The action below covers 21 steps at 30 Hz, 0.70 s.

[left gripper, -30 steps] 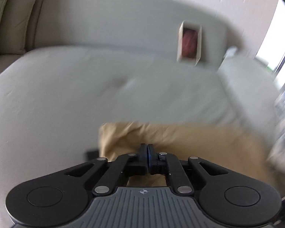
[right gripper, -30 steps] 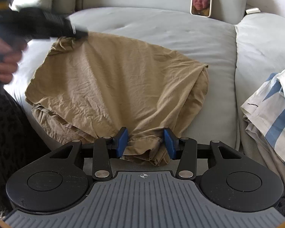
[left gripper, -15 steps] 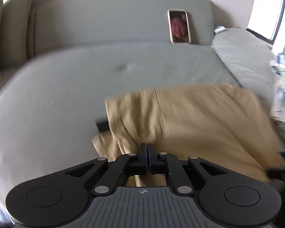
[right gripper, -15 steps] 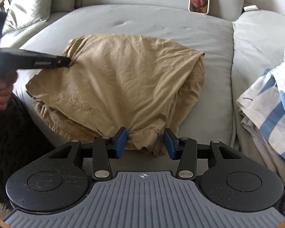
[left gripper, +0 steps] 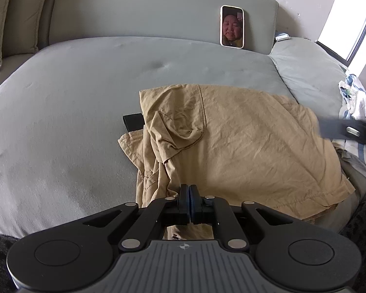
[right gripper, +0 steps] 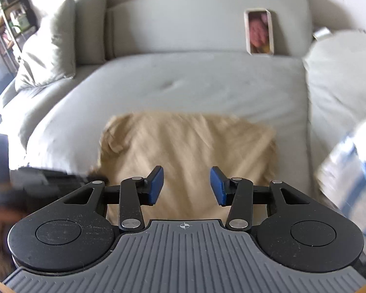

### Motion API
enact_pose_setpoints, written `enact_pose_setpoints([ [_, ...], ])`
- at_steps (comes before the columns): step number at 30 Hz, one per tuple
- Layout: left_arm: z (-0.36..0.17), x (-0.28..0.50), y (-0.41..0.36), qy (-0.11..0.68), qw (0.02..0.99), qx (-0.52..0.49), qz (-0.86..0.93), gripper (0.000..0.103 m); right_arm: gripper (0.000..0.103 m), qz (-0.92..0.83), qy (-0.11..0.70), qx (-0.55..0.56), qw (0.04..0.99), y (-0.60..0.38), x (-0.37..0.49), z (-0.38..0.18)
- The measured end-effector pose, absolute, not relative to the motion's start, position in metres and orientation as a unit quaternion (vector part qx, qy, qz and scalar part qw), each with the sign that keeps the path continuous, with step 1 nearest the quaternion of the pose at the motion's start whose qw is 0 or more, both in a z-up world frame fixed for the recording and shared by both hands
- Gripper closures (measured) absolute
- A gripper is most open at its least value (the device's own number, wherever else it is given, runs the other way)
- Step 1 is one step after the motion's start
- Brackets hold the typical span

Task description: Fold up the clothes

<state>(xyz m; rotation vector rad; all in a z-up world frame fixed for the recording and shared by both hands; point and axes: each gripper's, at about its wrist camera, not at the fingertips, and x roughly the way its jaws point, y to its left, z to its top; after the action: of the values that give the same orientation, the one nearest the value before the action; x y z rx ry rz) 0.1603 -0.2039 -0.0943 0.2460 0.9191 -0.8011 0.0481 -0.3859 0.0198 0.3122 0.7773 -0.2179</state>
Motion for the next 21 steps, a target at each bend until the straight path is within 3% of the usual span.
enact_pose_setpoints([
  [6, -0.096, 0.160, -0.203, 0.438, 0.813, 0.108, -0.367, 0.094, 0.057, -0.081, 0.404, 0.066, 0.909, -0.356, 0.111, -0.030],
  [9, -0.098, 0.162, -0.202, 0.441, 0.812, 0.102, -0.367, 0.094, 0.057, -0.074, 0.421, 0.047, 0.903, -0.356, 0.096, -0.050],
  [21, -0.084, 0.137, -0.185, 0.432, 0.815, 0.107, -0.370, 0.094, 0.059, -0.092, 0.439, 0.050, 0.893, -0.338, -0.015, -0.034],
])
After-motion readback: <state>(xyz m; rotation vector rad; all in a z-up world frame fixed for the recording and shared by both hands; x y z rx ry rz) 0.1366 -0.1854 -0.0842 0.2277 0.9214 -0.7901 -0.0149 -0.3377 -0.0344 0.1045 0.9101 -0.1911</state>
